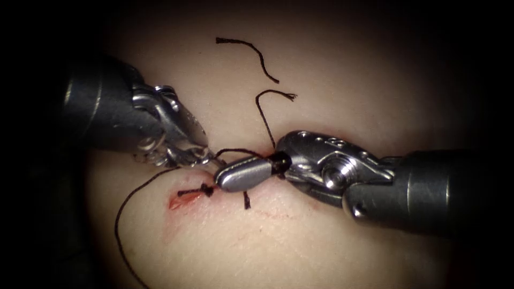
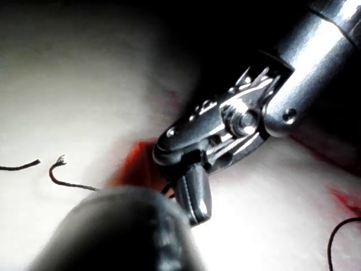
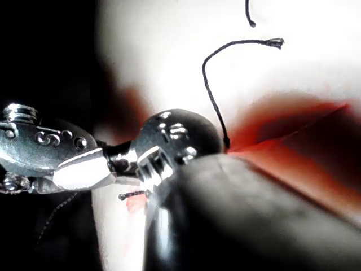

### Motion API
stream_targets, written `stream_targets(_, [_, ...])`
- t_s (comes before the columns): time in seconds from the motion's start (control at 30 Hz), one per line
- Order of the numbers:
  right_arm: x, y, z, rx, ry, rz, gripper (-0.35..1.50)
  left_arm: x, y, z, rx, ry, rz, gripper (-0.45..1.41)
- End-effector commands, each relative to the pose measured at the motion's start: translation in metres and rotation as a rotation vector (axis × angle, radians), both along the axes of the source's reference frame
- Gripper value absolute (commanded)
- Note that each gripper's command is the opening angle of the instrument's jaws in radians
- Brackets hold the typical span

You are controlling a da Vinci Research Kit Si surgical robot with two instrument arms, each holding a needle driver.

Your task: Wound Closure

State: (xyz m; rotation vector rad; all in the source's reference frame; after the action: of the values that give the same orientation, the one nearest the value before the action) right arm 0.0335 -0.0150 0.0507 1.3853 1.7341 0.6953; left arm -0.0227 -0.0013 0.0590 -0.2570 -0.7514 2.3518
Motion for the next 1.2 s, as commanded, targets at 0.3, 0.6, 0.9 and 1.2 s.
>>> stream_targets(0.3, [-0.0007, 0.0025, 0.0003, -0.204, -0.39, 0.415, -0.35, -0.0012, -0.0012, -0.0005, 0.019, -0.005, -0.009, -0.45])
stream_targets(0.6, [-0.0002, 0.0012, -0.0002, -0.428, -1.052, 0.467, -0.35, -0.0025, -0.0016, -0.0018, 0.031, -0.008, -0.029, -0.45])
stream_targets(0.9, [0.0007, -0.0014, 0.0008, -0.387, -1.391, 0.392, -0.35, -0.0049, -0.0023, -0.0023, 0.042, -0.018, -0.069, -0.45])
stream_targets(1.2, [-0.0001, -0.0011, 0.0002, -0.22, -1.514, 0.422, -0.35, -0.0057, -0.0028, -0.0014, 0.042, -0.021, -0.082, -0.45])
